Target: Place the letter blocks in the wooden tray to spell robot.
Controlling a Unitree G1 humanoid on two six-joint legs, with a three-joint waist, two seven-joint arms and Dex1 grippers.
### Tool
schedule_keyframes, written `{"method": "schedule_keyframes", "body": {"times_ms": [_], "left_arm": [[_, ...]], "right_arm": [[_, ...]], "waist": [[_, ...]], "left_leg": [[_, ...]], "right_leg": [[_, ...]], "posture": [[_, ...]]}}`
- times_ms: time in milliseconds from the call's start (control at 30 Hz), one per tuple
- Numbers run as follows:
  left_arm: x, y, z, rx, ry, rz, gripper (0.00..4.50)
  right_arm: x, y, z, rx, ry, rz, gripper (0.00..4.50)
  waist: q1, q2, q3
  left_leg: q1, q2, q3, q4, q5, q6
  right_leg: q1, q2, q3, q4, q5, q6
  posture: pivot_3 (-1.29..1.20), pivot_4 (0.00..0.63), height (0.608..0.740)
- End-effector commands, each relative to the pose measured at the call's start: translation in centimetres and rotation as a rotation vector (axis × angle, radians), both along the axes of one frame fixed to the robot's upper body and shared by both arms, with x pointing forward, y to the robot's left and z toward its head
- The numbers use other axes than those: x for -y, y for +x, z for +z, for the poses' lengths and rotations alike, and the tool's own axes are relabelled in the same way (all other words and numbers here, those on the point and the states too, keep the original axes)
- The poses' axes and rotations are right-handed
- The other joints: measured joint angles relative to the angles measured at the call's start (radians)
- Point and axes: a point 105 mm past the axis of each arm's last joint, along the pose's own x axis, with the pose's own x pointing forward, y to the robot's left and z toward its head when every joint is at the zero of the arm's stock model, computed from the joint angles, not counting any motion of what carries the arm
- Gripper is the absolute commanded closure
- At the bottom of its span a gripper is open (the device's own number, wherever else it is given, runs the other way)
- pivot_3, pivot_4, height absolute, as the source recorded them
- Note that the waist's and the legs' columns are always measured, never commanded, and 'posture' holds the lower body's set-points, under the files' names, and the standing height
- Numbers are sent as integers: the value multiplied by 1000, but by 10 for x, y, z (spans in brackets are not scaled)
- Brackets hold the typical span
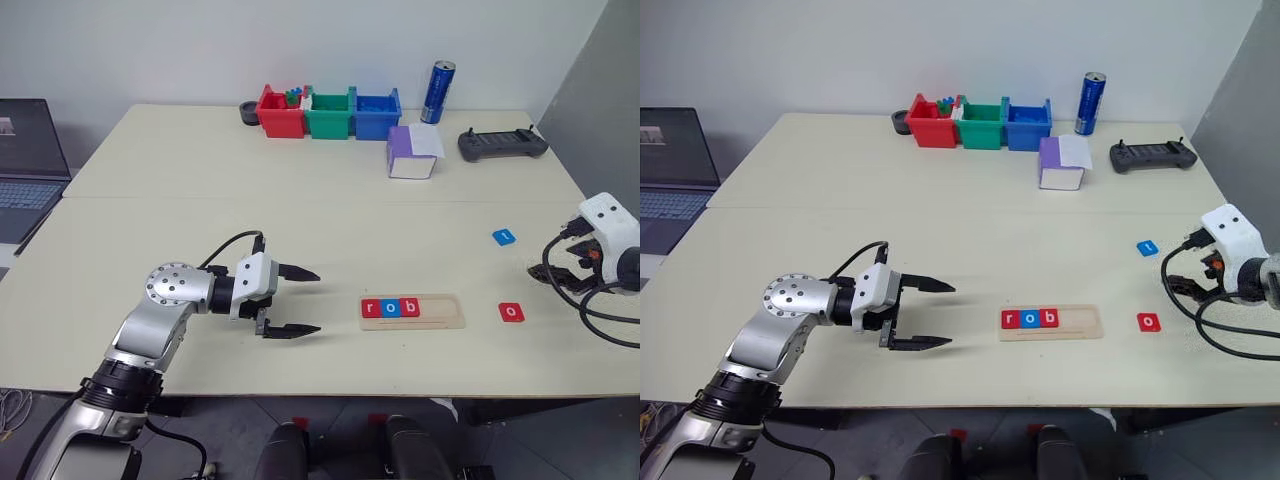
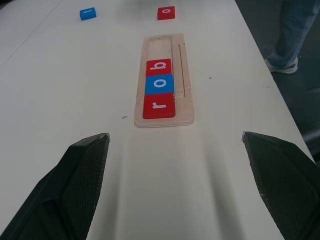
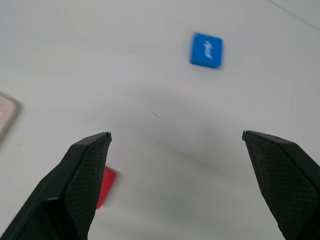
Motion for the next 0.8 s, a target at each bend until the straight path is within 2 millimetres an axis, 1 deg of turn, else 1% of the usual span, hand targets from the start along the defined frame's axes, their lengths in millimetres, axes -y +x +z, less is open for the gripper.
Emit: {"method": "schedule_keyframes", "body": {"times_ms": [33,167,267,500,633,800], "left_arm": [[-2,-1,11,41,-11,4,0],[-4,-3,12,36,-17,16,0],[-4,-2,12,37,-28,32,0],[-4,-4,9,35,-52,68,0],[-7,-4,9,43,-65,96,0],[-8,-5,9,45,-71,106,0]], "right_arm": [[1,0,10,60,-36,161,29],[2,0,6,74,-50,285,29],[3,2,5,55,-25,295,29],[2,14,6,86,-7,303,29],[-1,19,11,121,-3,322,29],[-3,19,12,116,9,343,29]], "waist": [[0,0,0],[-1,0,0],[-1,0,0],[-1,0,0],[0,0,0],[0,0,0]], "left_leg": [[0,0,0,0,0,0],[1,0,1,0,0,0],[1,0,1,0,0,0],[1,0,1,0,0,0],[1,0,1,0,0,0],[1,0,0,0,0,0]], "right_leg": [[0,0,0,0,0,0],[0,0,0,0,0,0],[0,0,0,1,0,0],[0,0,0,1,0,0],[0,0,0,1,0,0],[0,0,0,1,0,0]], "posture": [[0,150,740],[0,150,740],[0,150,740],[0,150,740],[0,150,740],[0,150,740]]}}
